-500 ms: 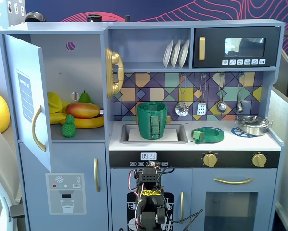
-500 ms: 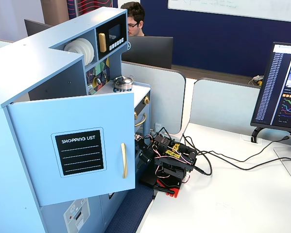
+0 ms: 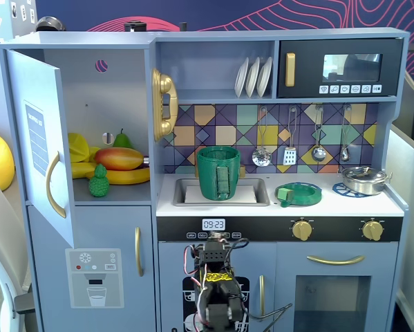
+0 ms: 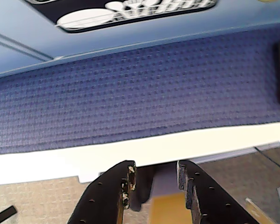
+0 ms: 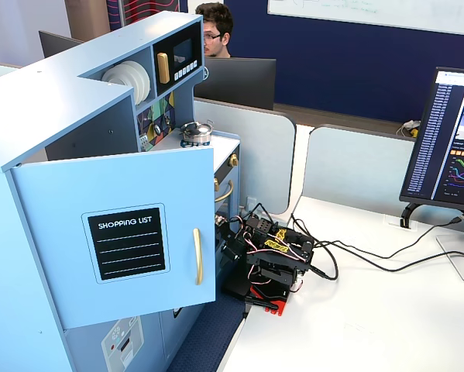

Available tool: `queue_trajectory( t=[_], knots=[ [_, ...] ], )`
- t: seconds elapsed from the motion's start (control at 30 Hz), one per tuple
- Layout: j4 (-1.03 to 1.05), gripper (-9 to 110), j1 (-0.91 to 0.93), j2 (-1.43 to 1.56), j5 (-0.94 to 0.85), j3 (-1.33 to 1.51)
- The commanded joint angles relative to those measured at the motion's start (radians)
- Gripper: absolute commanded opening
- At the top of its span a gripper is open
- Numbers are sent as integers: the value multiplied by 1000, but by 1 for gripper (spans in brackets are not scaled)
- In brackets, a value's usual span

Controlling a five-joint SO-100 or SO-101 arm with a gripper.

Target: Pick up the green pineapple from the left cabinet and place it in the green recipient

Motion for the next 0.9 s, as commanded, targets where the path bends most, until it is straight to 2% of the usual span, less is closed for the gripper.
queue_trajectory(
  t=[0.0, 0.13, 0.33, 0.57, 0.73, 0.87],
  knots=[
    [-147, 0, -195, -8, 34, -80],
    [-353, 0, -420, -5, -81, -193],
    [-884, 0, -623, -117, -255, -236],
    [-1085, 1, -672, -456, -322, -523],
    [-1241, 23, -620, -647, -201, -678],
    [-1325, 28, -626, -721, -210, -706]
  ],
)
